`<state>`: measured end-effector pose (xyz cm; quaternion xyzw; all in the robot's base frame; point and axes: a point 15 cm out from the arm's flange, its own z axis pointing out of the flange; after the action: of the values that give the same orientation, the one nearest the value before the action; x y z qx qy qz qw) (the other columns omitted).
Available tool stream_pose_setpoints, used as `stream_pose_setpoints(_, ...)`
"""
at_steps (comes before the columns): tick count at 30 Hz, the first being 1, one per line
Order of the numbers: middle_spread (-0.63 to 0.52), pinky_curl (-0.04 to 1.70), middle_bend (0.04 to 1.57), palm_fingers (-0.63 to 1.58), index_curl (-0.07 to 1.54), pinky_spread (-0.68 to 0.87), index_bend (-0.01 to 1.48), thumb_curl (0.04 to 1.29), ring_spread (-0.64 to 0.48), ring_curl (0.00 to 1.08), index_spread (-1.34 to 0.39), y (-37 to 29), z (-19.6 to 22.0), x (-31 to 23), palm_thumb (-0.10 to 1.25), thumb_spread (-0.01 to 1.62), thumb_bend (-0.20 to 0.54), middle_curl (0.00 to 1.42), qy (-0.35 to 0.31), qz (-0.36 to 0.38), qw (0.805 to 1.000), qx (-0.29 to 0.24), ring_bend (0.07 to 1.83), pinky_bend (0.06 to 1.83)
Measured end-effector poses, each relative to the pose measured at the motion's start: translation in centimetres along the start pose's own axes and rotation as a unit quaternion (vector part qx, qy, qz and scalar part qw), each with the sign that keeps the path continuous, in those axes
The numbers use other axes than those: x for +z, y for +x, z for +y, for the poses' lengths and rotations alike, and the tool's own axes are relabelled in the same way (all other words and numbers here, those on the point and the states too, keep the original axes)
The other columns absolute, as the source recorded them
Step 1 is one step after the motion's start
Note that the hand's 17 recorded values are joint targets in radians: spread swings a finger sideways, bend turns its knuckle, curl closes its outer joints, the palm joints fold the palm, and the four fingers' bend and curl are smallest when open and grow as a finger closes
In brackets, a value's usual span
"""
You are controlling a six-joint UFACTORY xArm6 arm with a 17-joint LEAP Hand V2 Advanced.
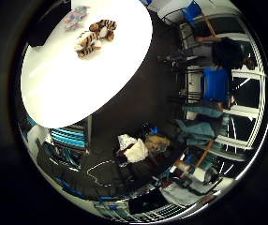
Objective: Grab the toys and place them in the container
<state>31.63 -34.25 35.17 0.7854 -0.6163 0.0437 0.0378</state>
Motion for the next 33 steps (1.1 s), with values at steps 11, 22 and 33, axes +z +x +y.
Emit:
stream_pose_setpoints(11,-0.02,0.3,0.19,0.11,0.27,0.39,0.16,0.29,0.17,0.24,-0.4,1.1,-4.7,6.8,0.25,0.9,-0.035,0.32,0.0,-0.017,0.999,-0.035,0.34,0.42)
stream_pose_setpoints(22,-0.02,0.3,0.19,0.11,0.29,0.39,0.17,0.3,0.17,0.25,-0.41,-0.3,-9.8,11.8,0.23,0.89,-0.034,0.31,0.015,-0.036,0.998,-0.049,0.31,0.4)
stream_pose_setpoints(33,-0.05,0.3,0.19,0.12,0.3,0.4,0.18,0.3,0.17,0.25,-0.43,-0.9,-11.5,16.6,0.22,0.87,-0.032,0.3,-0.008,-0.061,0.997,-0.053,0.28,0.38)
